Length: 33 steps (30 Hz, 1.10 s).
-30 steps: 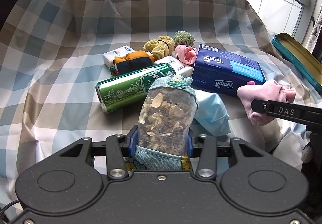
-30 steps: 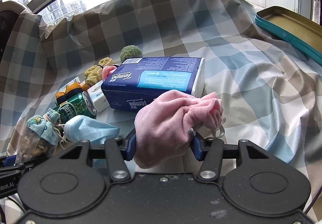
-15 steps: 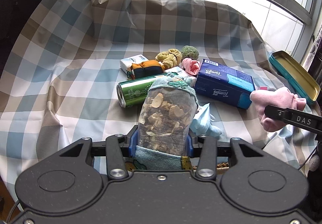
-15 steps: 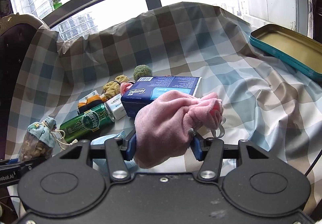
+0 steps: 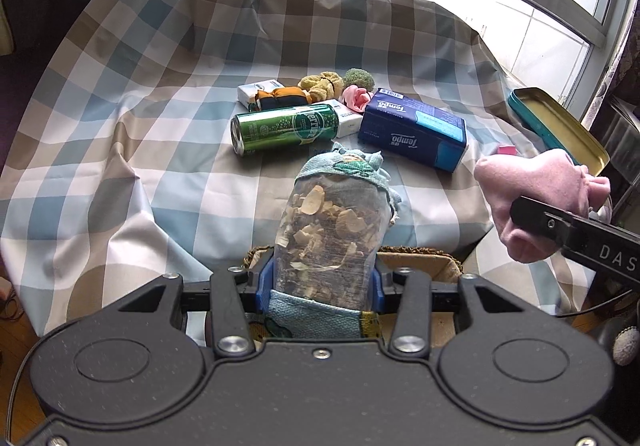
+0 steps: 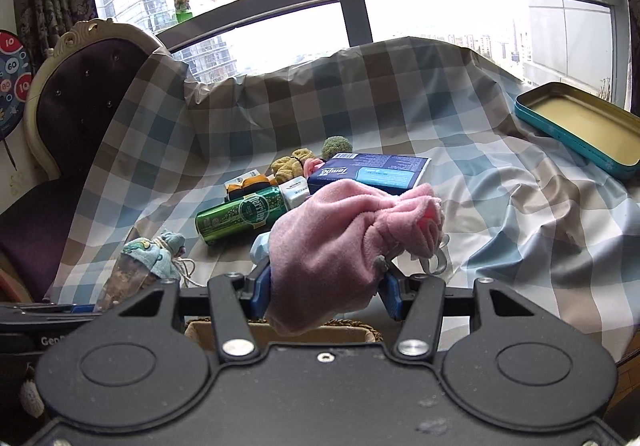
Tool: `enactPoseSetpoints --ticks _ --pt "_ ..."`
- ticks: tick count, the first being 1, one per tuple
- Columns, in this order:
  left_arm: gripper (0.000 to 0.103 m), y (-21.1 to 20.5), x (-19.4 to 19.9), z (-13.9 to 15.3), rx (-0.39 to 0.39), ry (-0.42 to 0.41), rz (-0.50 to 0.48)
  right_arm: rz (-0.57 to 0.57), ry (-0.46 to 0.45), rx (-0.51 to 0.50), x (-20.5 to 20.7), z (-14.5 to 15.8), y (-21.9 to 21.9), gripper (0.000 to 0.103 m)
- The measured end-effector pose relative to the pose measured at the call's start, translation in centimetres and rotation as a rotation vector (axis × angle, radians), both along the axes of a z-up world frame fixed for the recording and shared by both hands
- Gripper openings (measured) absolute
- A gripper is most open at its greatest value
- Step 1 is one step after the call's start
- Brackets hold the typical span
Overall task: Organize soft objects
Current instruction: 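Lift and carry the nut bag with left tool while right tool carries the pouch to the basket, then lower the nut bag into the basket and open left tool while right tool releases the pouch there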
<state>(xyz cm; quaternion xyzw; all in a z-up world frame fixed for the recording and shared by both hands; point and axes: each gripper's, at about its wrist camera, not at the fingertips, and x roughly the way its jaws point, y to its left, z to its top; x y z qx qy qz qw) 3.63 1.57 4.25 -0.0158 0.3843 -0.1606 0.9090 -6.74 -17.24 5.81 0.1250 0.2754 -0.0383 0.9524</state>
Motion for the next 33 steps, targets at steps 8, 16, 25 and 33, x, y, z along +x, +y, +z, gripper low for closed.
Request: enactPoseSetpoints --ticks 8,16,25,33 --pt "0.045 0.0 -1.4 -3.4 0.004 0.127 0.007 0.049 0.046 -0.01 -3.1 -0.7 1.5 0.053" --pt "0.053 0.6 -2.4 -5.1 0.032 0.162 0.061 0.032 0.089 -0.027 -3.9 -1.8 1.5 0.053" --pt "0.059 0.4 -2.7 -4.9 0.061 0.133 0.107 0.04 0.138 -0.022 -3.9 -3.1 1.7 0.053" --pt "0.059 0.5 -3.0 -4.9 0.064 0.132 0.125 0.07 0.106 -0.044 -4.2 -2.7 2.4 0.052"
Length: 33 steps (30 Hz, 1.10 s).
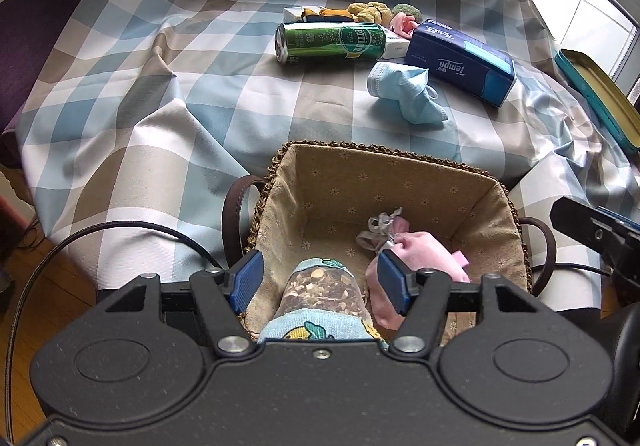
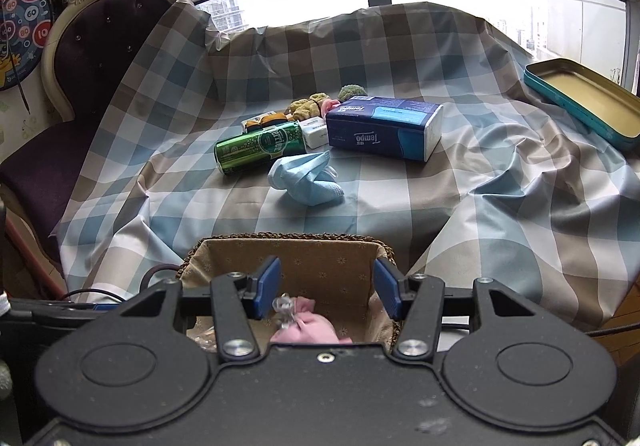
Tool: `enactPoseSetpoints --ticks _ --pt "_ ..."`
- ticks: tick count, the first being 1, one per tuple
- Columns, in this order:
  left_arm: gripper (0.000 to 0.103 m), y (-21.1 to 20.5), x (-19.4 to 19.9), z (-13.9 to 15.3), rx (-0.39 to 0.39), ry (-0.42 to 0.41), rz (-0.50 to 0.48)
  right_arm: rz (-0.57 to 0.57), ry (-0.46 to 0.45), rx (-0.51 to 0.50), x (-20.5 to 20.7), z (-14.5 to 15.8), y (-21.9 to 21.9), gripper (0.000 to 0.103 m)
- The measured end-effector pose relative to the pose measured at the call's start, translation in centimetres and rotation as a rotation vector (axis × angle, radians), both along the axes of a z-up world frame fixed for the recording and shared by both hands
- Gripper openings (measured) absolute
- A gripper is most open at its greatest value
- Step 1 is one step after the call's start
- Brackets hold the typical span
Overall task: Organize soft objects
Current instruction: 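Lower the nut bag into the basket and open left tool while right tool releases the pouch there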
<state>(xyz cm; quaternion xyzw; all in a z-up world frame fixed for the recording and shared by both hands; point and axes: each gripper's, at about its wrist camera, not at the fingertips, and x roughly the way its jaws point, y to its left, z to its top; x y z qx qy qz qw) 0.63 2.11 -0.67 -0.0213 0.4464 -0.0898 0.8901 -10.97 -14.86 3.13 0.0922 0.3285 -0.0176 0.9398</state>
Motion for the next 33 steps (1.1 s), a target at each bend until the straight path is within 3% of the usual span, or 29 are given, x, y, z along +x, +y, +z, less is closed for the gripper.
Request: enactPoseSetpoints --ticks 26,33 --pt "0.06 -0.4 0.0 0.0 0.023 -0.002 -0.003 -0.026 0.057 0.034 0.7 -1.2 -0.7 0.056" --pt "0.061 -0.3 1.4 0.4 0.054 -0.025 -0.007 -0.017 0.075 -0.01 2.3 -1.7 -0.4 0.059"
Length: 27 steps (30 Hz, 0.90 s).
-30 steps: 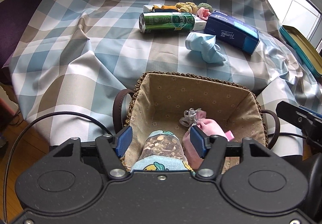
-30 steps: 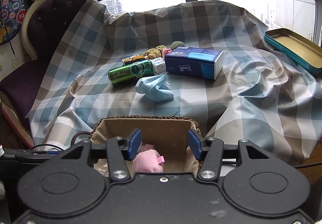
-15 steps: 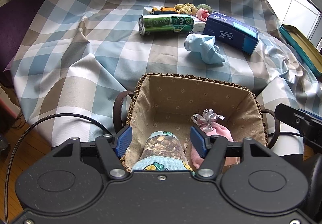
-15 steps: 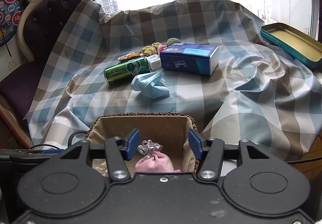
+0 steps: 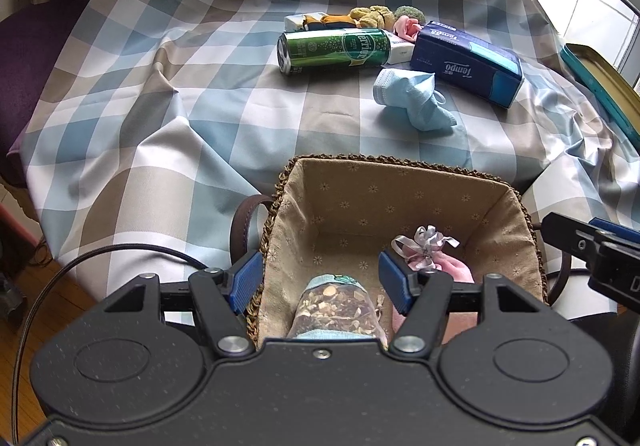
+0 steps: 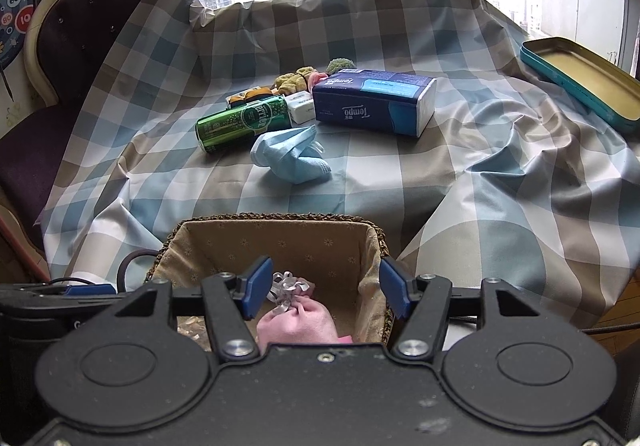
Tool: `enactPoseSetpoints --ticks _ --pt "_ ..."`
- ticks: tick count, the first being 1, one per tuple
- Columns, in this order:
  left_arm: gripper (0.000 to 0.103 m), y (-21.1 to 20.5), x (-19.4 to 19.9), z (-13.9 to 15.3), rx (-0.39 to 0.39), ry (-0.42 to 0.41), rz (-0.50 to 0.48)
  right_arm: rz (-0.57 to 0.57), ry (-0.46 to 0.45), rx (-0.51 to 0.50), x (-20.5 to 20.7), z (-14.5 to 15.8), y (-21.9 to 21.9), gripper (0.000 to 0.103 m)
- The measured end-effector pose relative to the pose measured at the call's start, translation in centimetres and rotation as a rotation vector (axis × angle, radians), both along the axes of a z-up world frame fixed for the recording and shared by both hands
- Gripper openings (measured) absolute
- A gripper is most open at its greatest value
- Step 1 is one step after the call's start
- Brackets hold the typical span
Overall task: Organize soft objects
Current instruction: 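Lower the nut bag into the basket and open left tool while right tool releases the pouch there, then move left tool toward the white tissue pack while right tool approaches the green sponge ball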
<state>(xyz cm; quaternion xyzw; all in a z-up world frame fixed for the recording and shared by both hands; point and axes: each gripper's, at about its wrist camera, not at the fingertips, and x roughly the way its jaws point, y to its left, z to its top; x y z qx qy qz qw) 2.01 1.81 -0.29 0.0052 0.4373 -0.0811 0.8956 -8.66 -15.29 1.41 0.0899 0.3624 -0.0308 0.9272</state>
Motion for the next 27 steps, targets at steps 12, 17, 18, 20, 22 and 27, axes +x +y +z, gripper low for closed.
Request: enactPoseSetpoints --ticks 12,17,18,20,22,27 --pt "0.07 1.0 5.4 2.3 0.033 -0.085 0.018 -0.002 -0.04 -0.054 6.0 1.6 -0.9 0.062" --pt "0.07 1.2 7.9 2.8 0.034 -0.091 0.02 -0.003 -0.049 -0.065 8.8 2.3 -1.4 0.063" --pt "0.07 1.2 8.4 2.8 0.037 -0.092 0.019 -0.003 -0.051 -0.069 9.4 2.5 -1.5 0.063" --pt "0.07 1.2 9.4 2.9 0.042 -0.093 0.018 -0.006 -0.053 -0.079 10.6 2.7 -1.7 0.064" --pt "0.07 1.0 10.6 3.1 0.052 -0.095 0.018 -0.007 -0.055 -0.082 11.9 2.9 -2.0 0.065" --pt "0.07 0.6 13.4 3.3 0.063 -0.095 0.003 -0.011 -0.048 -0.075 15.4 3.0 -2.9 0.065"
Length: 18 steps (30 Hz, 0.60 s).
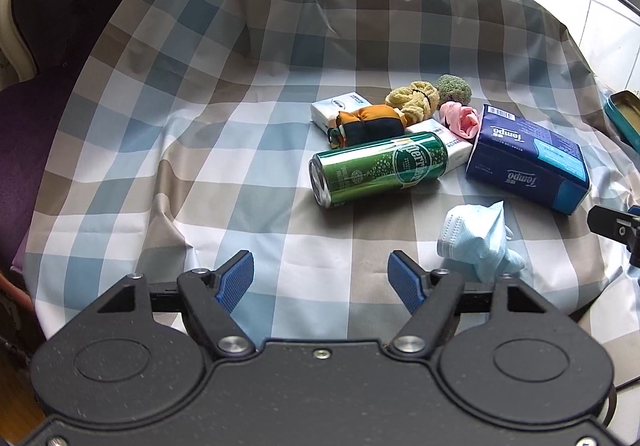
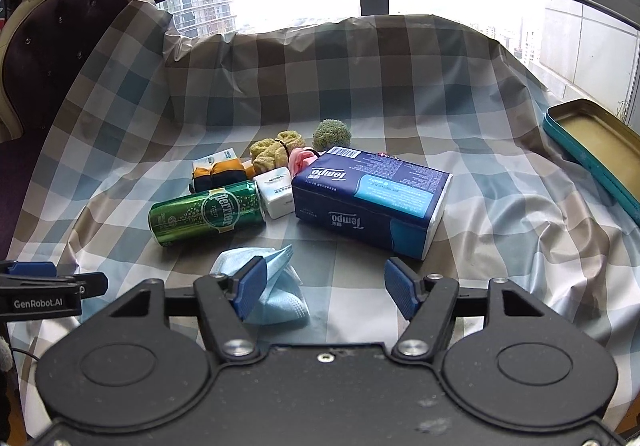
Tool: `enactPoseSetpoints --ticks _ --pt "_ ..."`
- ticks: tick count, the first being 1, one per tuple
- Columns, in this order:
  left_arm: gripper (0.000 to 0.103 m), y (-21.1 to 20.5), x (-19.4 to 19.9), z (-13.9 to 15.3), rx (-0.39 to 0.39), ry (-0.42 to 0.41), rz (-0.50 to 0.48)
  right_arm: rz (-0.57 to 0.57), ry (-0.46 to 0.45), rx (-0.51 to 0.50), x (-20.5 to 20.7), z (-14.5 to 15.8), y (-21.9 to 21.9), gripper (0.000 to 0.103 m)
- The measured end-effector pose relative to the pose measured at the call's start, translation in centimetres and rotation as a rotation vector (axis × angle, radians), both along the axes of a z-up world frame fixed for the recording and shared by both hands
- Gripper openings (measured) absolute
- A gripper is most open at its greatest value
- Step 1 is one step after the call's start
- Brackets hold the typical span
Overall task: Organize soft objects
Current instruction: 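Move left tool toward the white tissue pack while right tool approaches the green sponge ball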
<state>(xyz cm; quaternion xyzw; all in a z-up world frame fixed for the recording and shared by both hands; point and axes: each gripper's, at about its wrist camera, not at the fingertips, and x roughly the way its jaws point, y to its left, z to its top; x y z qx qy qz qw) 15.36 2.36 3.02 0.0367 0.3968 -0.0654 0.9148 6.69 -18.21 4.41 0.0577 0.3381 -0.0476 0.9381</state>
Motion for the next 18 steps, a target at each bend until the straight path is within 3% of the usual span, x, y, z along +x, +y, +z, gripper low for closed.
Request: enactPoseSetpoints --ticks 18 --pt "0.07 -3.2 13.3 0.7 0.014 0.028 -0.044 -0.02 0.025 -0.013 15.5 -1.5 -3.5 0.067"
